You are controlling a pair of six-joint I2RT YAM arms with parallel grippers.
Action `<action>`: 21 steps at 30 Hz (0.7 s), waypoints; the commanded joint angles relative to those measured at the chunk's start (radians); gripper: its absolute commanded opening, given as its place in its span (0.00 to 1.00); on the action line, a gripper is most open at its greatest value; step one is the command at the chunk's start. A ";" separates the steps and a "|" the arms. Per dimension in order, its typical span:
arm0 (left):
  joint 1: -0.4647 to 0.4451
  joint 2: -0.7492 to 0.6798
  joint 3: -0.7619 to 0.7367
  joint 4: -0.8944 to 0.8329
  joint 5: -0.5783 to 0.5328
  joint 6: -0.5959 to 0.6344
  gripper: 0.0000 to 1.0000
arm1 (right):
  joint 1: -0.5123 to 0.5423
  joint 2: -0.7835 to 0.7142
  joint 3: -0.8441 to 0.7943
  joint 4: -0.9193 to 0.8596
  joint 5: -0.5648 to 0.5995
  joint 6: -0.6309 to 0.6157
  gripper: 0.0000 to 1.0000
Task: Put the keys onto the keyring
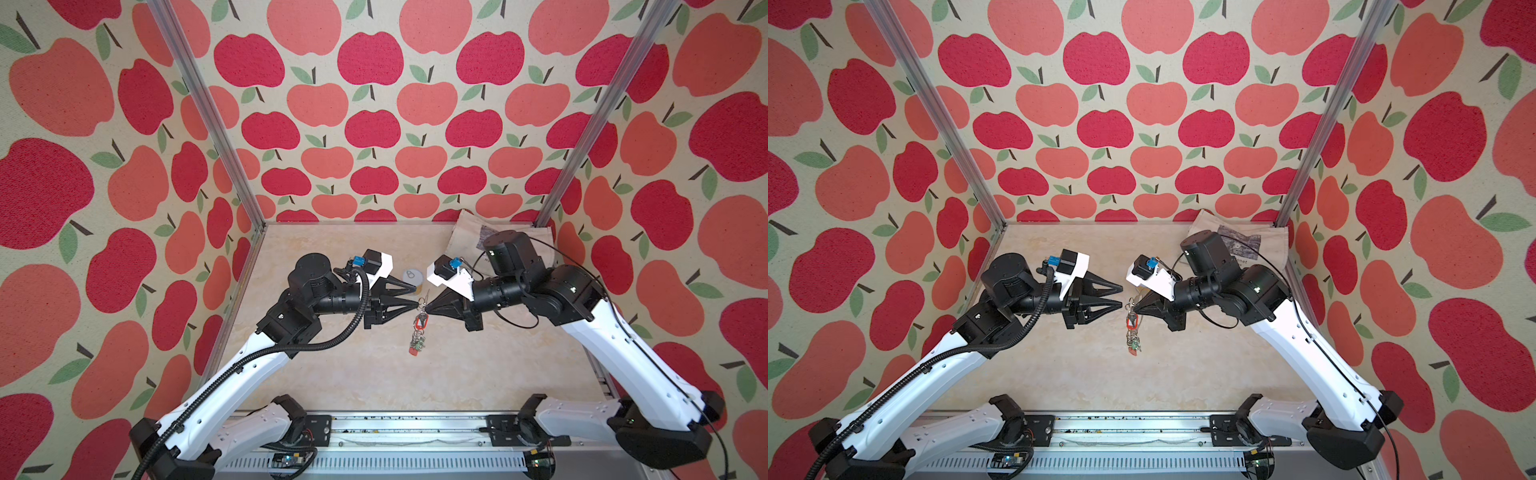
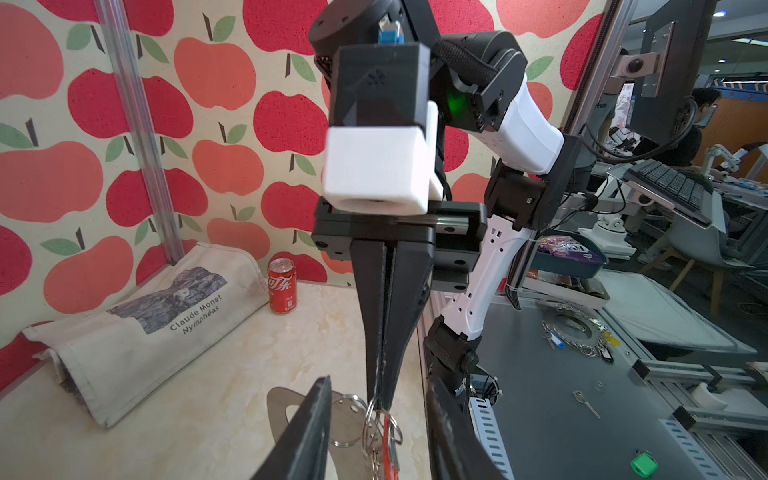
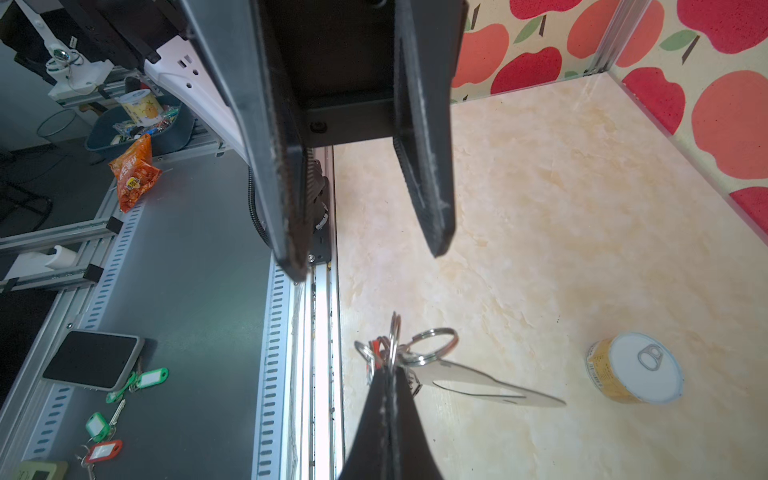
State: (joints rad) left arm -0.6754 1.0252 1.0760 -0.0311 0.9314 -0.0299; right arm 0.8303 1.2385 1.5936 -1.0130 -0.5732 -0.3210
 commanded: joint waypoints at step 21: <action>-0.024 0.089 0.116 -0.251 0.105 0.148 0.28 | 0.040 0.019 0.057 -0.065 -0.069 -0.064 0.00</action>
State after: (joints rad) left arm -0.6956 1.1126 1.1709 -0.2581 1.0359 0.0906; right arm 0.8623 1.2621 1.6196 -1.0702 -0.5964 -0.3630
